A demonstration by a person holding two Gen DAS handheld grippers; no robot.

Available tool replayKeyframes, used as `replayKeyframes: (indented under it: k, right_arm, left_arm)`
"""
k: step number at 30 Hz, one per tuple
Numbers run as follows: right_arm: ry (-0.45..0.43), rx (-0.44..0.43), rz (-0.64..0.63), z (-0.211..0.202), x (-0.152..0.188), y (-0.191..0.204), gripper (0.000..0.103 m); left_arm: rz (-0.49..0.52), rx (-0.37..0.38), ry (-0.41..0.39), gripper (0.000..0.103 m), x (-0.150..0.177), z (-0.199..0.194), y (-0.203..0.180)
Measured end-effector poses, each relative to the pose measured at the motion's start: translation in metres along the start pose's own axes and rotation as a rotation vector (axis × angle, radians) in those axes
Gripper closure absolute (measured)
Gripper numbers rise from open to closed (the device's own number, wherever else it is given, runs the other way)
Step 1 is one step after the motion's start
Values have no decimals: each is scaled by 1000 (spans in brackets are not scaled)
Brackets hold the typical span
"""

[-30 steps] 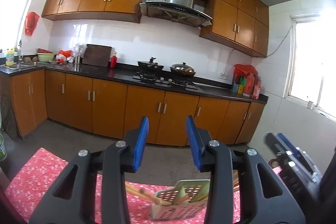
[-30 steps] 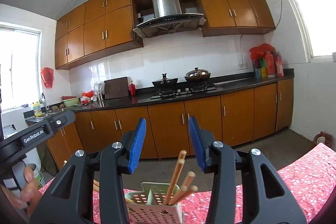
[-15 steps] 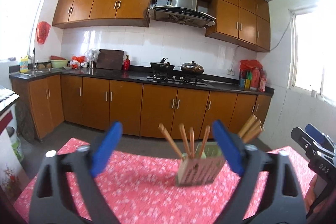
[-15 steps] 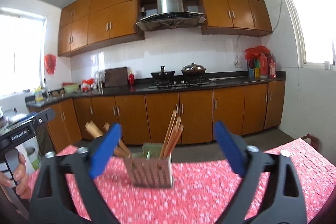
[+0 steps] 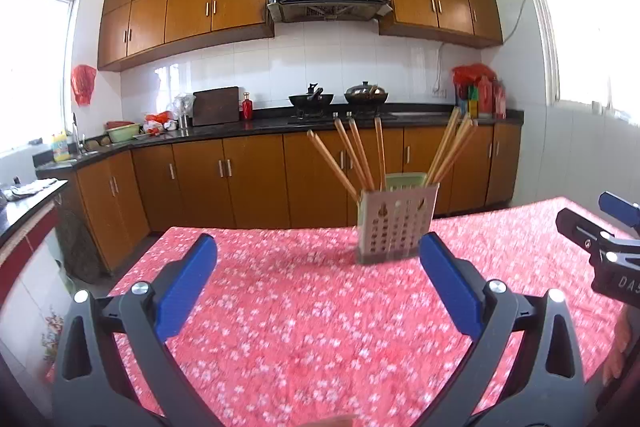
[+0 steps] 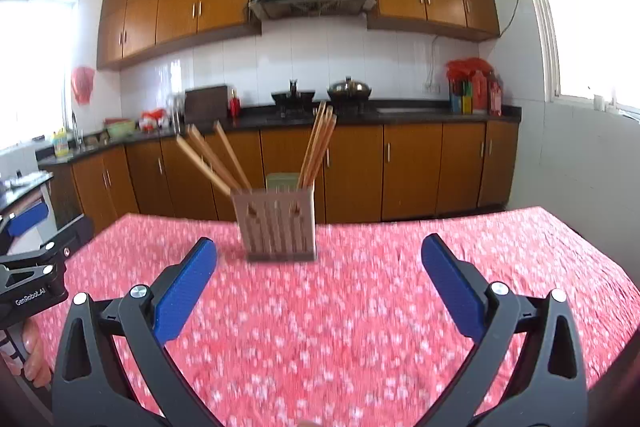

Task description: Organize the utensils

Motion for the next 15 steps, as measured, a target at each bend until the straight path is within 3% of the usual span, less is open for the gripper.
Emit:
replayKeyframes:
  k: [5, 15]
  right_arm:
    - [48, 6, -27, -2, 29, 6, 2]
    - [100, 17, 10, -8, 68, -4, 2]
  left_arm:
    - [58, -39, 12, 4, 24, -6, -7]
    - [-6, -2, 96, 4, 63, -4, -8]
Point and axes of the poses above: each gripper's, at about its wrist camera, not at the fingertips, and z roughly the way its jaws point, y to its left, x to its underside, the point moved 9 cm from there along z, roughly the way its jaws point, and after that the axes turned 1 degree about z, right-handed, at the moved point
